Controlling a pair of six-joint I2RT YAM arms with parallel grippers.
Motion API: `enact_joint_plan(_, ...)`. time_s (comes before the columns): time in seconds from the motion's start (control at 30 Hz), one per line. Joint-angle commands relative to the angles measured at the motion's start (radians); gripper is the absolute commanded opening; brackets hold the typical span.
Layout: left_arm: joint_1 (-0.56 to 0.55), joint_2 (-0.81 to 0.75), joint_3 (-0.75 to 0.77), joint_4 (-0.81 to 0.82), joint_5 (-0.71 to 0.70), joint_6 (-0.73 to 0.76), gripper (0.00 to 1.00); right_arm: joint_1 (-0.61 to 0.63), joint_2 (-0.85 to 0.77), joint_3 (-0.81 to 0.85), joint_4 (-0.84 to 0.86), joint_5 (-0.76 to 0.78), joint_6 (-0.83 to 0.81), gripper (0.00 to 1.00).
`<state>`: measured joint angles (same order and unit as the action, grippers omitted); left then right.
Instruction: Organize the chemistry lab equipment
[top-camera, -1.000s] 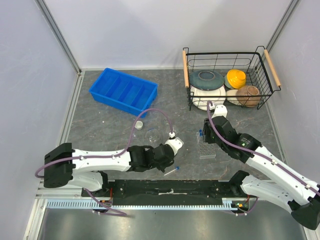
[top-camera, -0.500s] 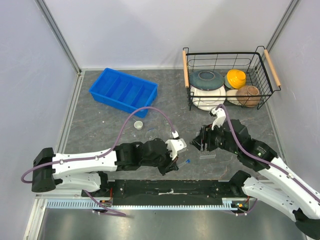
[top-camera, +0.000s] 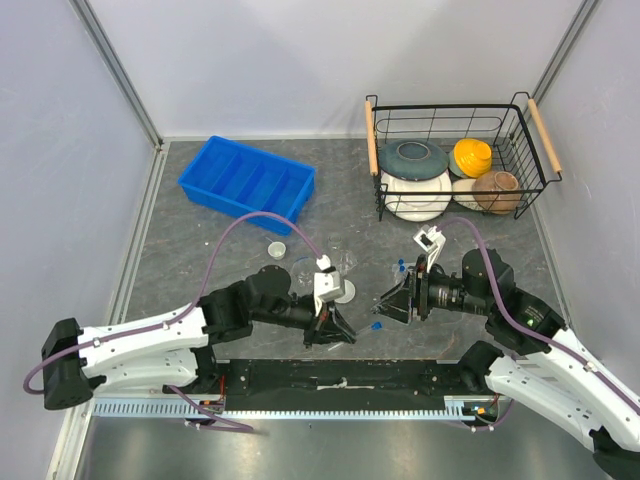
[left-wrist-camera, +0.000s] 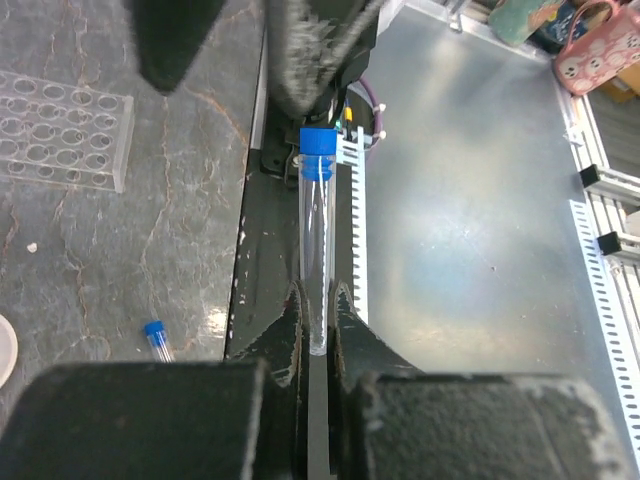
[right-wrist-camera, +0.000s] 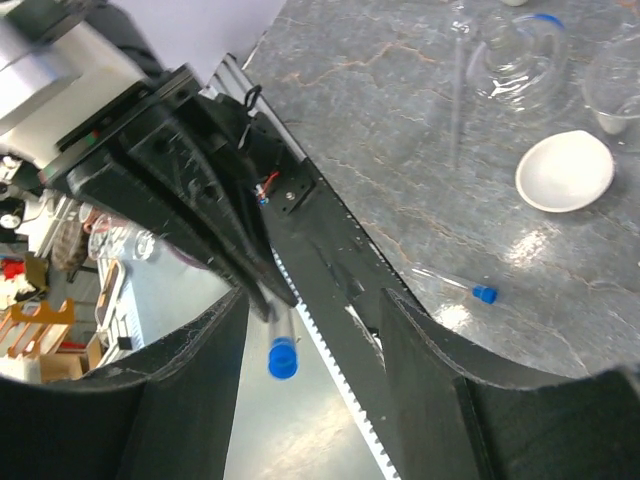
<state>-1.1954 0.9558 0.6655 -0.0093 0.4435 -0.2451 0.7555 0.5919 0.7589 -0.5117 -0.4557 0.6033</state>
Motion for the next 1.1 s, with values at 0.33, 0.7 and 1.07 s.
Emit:
enact_joint_plan(0.33,0.214,0.02,-0.121,0.365,0.334,-0.14,0.02,0.004,0.009,-0.026,0.142,-0.101,0.036,0.62)
enact_joint_plan(0.7,0.272,0.075,-0.145,0.479,0.406,-0.207,0.02,0.005,0.065,-0.059,0.243,-0.132,0.05,0.57)
enact_joint_plan(1.07,0.318,0.078,-0.149,0.483,0.417,-0.215,0.02,0.011,0.066,-0.064,0.245,-0.133,0.049,0.48)
